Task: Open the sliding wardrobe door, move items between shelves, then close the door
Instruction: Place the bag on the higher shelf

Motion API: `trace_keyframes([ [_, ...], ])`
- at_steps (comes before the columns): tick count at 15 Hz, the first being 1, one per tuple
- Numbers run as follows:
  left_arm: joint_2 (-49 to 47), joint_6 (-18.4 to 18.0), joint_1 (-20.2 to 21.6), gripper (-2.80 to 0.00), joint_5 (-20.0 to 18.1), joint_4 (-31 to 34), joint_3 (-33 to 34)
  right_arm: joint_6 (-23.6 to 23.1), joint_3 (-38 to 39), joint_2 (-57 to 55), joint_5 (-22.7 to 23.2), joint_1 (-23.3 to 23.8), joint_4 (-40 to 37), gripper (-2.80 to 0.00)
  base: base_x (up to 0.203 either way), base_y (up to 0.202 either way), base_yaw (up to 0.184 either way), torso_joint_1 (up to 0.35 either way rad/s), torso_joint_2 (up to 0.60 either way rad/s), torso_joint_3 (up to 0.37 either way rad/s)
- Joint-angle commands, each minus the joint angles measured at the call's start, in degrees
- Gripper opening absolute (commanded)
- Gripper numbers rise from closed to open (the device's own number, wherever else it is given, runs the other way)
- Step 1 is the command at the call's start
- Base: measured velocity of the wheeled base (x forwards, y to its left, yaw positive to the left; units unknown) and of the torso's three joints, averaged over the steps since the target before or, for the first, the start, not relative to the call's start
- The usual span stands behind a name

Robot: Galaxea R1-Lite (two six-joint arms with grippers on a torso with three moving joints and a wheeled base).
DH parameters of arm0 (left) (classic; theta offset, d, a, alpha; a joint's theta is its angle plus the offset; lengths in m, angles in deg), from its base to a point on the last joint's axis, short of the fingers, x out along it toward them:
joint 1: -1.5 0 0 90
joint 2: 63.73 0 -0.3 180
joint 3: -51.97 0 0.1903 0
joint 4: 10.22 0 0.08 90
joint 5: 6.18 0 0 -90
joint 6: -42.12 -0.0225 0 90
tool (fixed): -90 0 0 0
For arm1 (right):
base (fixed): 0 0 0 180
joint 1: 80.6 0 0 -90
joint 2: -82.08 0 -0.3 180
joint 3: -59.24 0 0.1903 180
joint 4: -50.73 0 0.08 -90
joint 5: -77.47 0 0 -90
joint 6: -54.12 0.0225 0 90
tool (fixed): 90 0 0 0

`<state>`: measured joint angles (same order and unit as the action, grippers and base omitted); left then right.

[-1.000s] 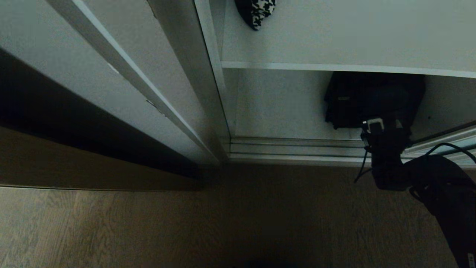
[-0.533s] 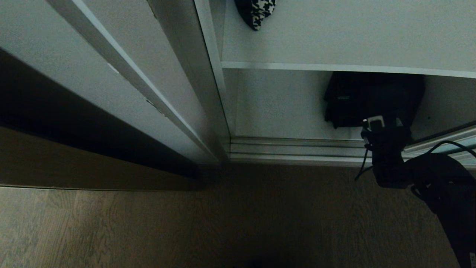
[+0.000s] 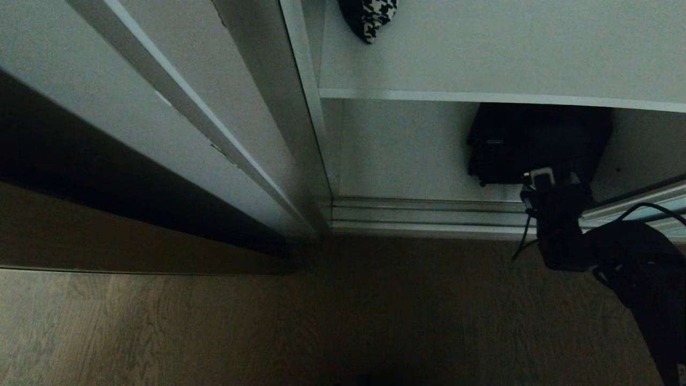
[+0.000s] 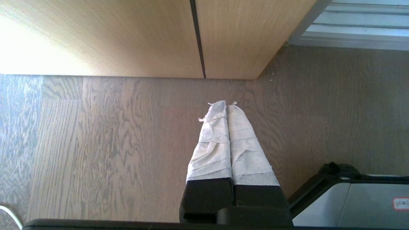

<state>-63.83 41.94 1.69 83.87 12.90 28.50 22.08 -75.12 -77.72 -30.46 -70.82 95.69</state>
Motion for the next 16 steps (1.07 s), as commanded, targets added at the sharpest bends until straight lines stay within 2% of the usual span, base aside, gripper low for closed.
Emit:
trace_keyframes([
  [1, -0.1, 0.0, 0.1, -2.80, 0.0, 0.0, 0.0, -0.1, 0.0, -0.4, -0.1, 0.1, 0.3, 0.00, 0.000, 0.000, 0.000, 0.000, 0.00, 0.000],
  [16, -0.1, 0.0, 0.0, -2.80, 0.0, 0.0, 0.0, 0.0, 0.0, 0.5, 0.0, 0.5, 0.3, 0.00, 0.000, 0.000, 0.000, 0.000, 0.00, 0.000],
])
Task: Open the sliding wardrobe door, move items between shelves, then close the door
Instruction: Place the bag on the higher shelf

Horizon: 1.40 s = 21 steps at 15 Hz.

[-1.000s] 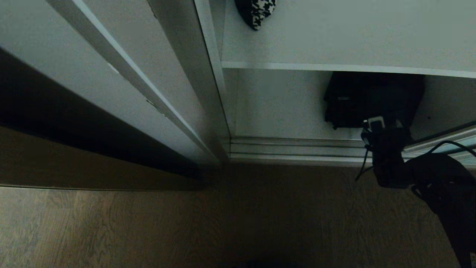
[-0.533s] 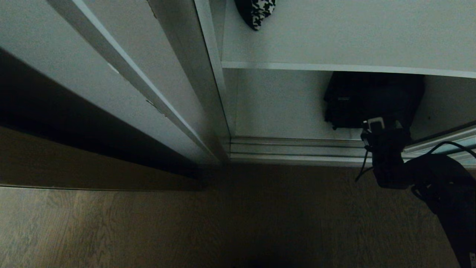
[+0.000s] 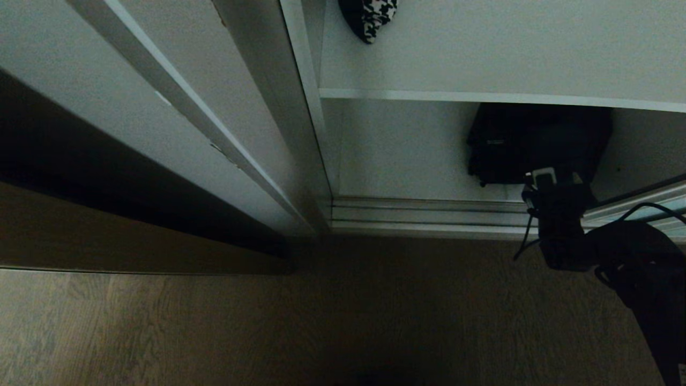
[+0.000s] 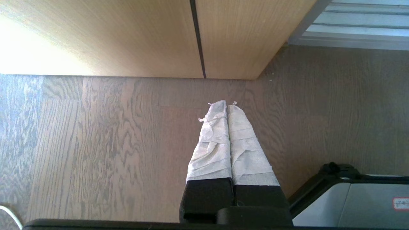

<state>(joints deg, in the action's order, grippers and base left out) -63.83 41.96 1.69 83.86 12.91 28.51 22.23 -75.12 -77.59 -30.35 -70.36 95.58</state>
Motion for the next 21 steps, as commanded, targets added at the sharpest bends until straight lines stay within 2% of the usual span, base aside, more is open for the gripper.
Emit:
trace_keyframes([
  [1, -0.1, 0.0, 0.0, -2.80, 0.0, 0.0, 0.0, -0.2, 0.1, 0.4, -0.1, 0.0, 0.4, 0.00, 0.000, 0.000, 0.000, 0.000, 0.00, 0.000],
  [13, -0.1, 0.0, 0.1, -2.80, 0.0, 0.0, 0.0, -1.0, -0.1, 1.4, 0.5, 0.1, 2.1, 0.00, 0.000, 0.000, 0.000, 0.000, 0.00, 0.000],
  [17, -0.1, 0.0, 0.0, -2.80, 0.0, 0.0, 0.0, -5.3, 0.0, -0.3, 4.7, 0.0, 5.4, 0.00, 0.000, 0.000, 0.000, 0.000, 0.00, 0.000],
  [21, -0.1, 0.0, 0.0, -2.80, 0.0, 0.0, 0.0, -9.8, -0.1, -0.3, 7.0, 0.0, 5.2, 0.00, 0.000, 0.000, 0.000, 0.000, 0.00, 0.000],
])
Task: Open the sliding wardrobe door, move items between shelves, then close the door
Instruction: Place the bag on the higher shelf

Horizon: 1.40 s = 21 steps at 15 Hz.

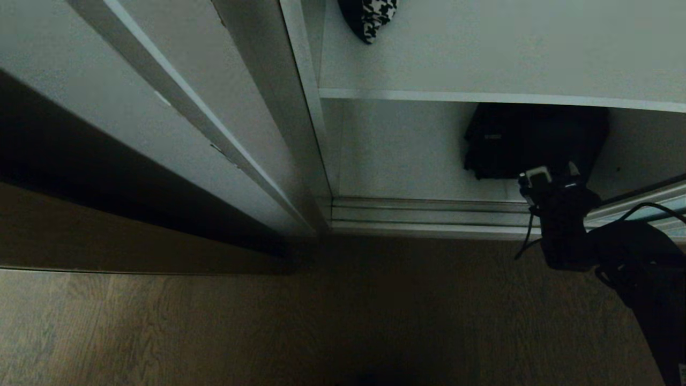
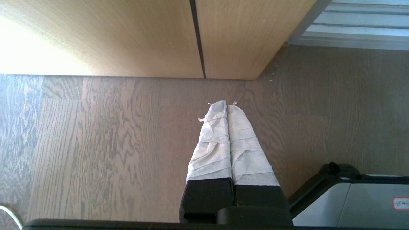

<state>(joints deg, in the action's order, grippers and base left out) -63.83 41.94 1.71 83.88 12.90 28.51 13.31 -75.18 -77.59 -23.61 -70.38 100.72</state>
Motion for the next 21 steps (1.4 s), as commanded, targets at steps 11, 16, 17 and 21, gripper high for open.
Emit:
trace_keyframes([
  [11, -0.1, 0.0, 0.0, -2.80, 0.0, 0.0, 0.0, -4.4, -0.2, -1.9, 3.5, -1.3, 1.3, 0.00, 0.000, 0.000, 0.000, 0.000, 0.00, 0.000],
  [16, -0.1, 0.0, 0.0, -2.80, 0.0, 0.0, 0.0, -3.7, -0.1, -1.2, 3.9, -0.8, 0.0, 0.00, 0.000, 0.000, 0.000, 0.000, 0.00, 0.000],
  [17, -0.1, 0.0, 0.0, -2.80, 0.0, 0.0, 0.0, -3.7, -0.1, -1.2, 3.9, -0.7, 0.0, 0.00, 0.000, 0.000, 0.000, 0.000, 0.00, 0.000],
  [21, -0.1, 0.0, 0.1, -2.80, 0.0, 0.0, 0.0, -3.6, -0.1, -1.3, 3.9, -0.6, -0.7, -1.65, 0.000, 0.000, 0.000, 0.000, 0.00, 0.000],
])
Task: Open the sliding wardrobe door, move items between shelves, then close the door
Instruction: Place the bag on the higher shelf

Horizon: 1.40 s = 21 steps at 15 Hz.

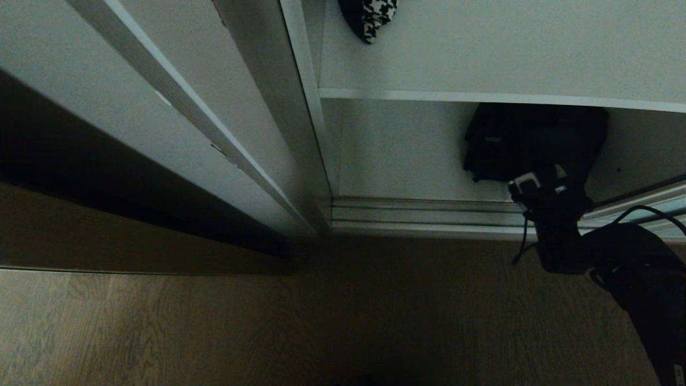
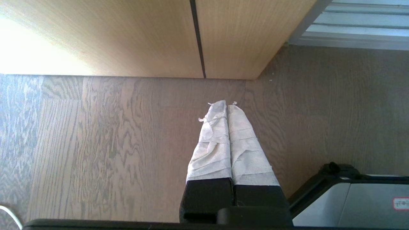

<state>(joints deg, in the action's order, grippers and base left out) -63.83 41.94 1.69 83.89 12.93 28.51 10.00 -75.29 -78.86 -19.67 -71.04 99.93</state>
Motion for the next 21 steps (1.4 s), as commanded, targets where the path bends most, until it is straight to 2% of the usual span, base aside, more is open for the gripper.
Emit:
trace_keyframes([
  [1, -0.1, 0.0, 0.0, -2.80, 0.0, 0.0, 0.0, -0.3, 0.0, -0.2, -0.1, 0.1, -0.5, -2.80, 0.000, 0.000, 0.000, 0.000, 0.00, 0.000],
  [14, -0.1, 0.0, 0.1, -2.80, 0.0, 0.0, 0.0, 1.5, 0.1, 0.1, -0.1, 0.2, -2.0, -2.80, 0.000, 0.000, 0.000, 0.000, 0.00, 0.000],
  [17, -0.1, 0.0, 0.0, -2.80, 0.0, 0.0, 0.0, 2.1, 1.4, 0.5, -0.1, 0.1, -0.2, -2.80, 0.000, 0.000, 0.000, 0.000, 0.00, 0.000],
  [18, -0.1, 0.0, 0.0, -2.80, 0.0, 0.0, 0.0, 2.3, 3.4, 1.3, -0.1, 0.1, 1.0, -2.80, 0.000, 0.000, 0.000, 0.000, 0.00, 0.000],
  [21, -0.1, 0.0, 0.0, -2.80, 0.0, 0.0, 0.0, 3.3, 17.0, 7.2, -0.2, -0.7, 7.5, -2.80, 0.000, 0.000, 0.000, 0.000, 0.00, 0.000],
])
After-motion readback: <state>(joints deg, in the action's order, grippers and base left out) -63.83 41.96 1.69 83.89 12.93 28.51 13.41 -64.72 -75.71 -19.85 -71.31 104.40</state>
